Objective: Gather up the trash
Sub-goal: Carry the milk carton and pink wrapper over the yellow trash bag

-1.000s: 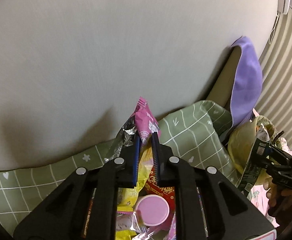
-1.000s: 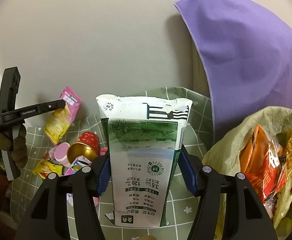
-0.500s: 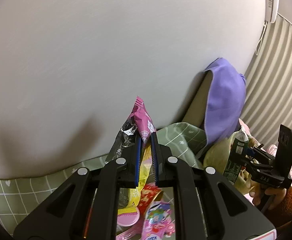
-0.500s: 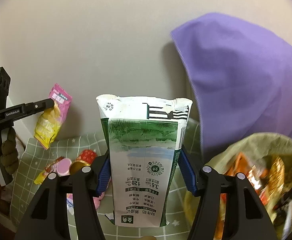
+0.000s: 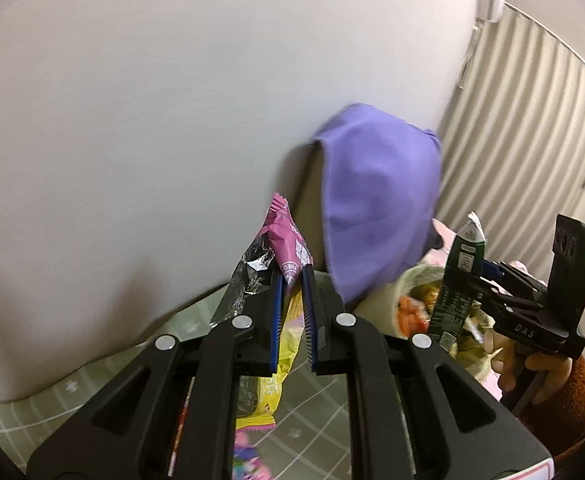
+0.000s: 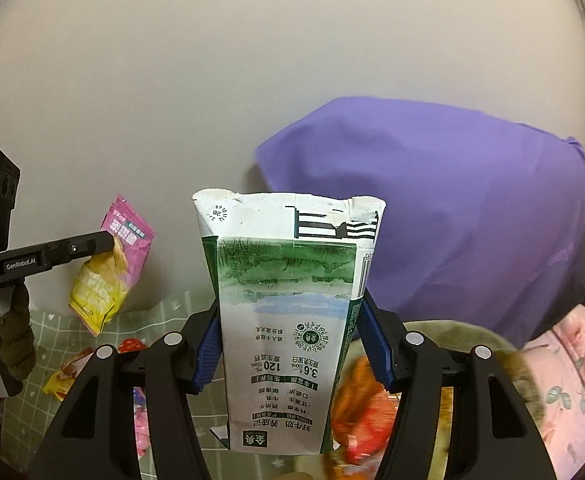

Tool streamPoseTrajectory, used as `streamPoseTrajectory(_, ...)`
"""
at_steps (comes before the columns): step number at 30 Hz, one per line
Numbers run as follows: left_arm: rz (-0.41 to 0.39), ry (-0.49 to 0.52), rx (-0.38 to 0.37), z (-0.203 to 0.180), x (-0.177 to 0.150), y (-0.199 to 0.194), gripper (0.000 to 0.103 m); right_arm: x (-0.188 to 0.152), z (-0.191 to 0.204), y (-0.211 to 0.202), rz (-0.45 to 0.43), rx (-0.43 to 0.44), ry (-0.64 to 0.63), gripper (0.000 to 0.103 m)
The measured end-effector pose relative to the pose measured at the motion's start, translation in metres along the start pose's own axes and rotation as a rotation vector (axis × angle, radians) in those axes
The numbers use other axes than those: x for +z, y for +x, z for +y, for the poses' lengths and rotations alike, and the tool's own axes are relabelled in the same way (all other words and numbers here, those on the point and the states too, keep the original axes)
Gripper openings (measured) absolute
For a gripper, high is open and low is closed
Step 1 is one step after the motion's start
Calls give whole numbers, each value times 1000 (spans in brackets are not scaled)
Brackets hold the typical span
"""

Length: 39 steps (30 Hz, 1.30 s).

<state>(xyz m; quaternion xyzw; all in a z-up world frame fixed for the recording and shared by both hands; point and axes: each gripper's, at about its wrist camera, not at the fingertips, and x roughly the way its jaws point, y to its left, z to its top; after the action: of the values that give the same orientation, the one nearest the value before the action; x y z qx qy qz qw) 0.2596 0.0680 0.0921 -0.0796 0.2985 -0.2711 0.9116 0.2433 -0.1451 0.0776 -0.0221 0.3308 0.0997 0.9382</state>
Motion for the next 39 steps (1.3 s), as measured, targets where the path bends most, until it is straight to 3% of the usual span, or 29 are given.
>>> streamPoseTrajectory(15, 18, 64, -274, -93, 13, 38, 9, -1, -82, -76, -75, -219, 82, 57)
streamPoseTrajectory(25, 145, 116, -511, -180, -10, 107, 9, -22, -134, -117, -108, -341, 192, 57)
streamPoseTrajectory(27, 178, 140, -508, -191, -21, 128, 9, -25, -138, -119, -114, -338, 208, 57)
streamPoseTrajectory(29, 240, 186, -440, -197, -35, 153, 9, -25, -139, -119, -126, -318, 219, 57)
streamPoseTrajectory(30, 291, 228, -366, -198, -47, 168, 9, -24, -139, -117, -135, -303, 224, 57)
streamPoseTrajectory(33, 380, 262, -299, -190, -66, 183, 10, -19, -139, -105, -147, -246, 223, 57)
streamPoseTrajectory(36, 385, 306, -257, -184, -74, 179, 10, -22, -134, -81, -111, -177, 220, 57)
streamPoseTrajectory(39, 380, 280, -267, -173, -71, 175, 10, -38, -129, -46, -22, -124, 208, 57)
